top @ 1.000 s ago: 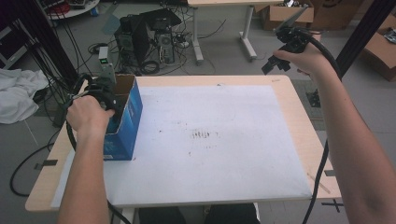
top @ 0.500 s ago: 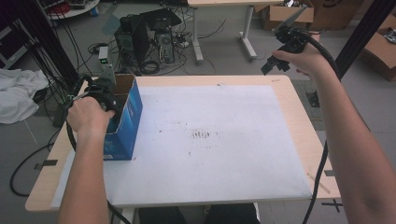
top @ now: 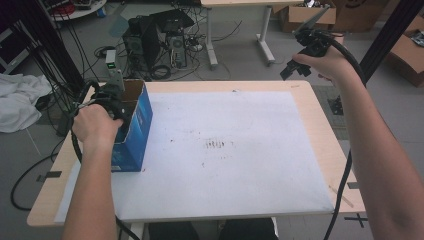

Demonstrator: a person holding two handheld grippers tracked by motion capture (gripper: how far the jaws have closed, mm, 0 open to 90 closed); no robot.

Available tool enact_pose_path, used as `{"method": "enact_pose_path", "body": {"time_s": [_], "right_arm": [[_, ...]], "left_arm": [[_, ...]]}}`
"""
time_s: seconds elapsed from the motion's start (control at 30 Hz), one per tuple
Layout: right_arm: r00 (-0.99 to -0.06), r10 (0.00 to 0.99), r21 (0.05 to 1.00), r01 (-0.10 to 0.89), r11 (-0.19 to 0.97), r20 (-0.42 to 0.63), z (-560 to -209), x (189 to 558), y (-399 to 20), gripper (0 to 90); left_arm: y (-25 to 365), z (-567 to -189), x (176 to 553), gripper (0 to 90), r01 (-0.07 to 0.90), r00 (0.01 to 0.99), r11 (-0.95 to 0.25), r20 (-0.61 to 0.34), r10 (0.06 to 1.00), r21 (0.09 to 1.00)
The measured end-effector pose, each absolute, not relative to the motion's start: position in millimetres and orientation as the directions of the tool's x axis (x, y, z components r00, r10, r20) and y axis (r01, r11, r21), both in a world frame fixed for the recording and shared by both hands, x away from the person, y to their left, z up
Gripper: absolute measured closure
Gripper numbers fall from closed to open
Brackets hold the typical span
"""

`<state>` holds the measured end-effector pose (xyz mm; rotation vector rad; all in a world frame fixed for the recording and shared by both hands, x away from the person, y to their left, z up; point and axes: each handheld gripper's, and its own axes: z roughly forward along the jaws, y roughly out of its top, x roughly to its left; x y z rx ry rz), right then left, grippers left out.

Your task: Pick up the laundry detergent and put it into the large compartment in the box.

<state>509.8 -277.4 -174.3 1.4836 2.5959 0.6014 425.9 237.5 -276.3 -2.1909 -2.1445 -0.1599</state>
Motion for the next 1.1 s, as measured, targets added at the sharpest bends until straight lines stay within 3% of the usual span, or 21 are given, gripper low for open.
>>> {"method": "enact_pose_path", "body": {"time_s": [0.53, 1.1], "right_arm": [[-0.518, 0.848, 0.377, 0.813, 0.444, 0.117, -177, 510, -280, 25.1], [-0.513, 0.850, 0.385, 0.813, 0.437, 0.117, -173, 506, -285, 25.1]], "left_arm": [[234, -276, 426, 37.3, 0.999, 0.016, -0.020, 0.141, 0.990, 0.032], [226, -255, 420, 21.2, 0.998, 0.035, -0.042, 0.166, 0.985, 0.044]]}}
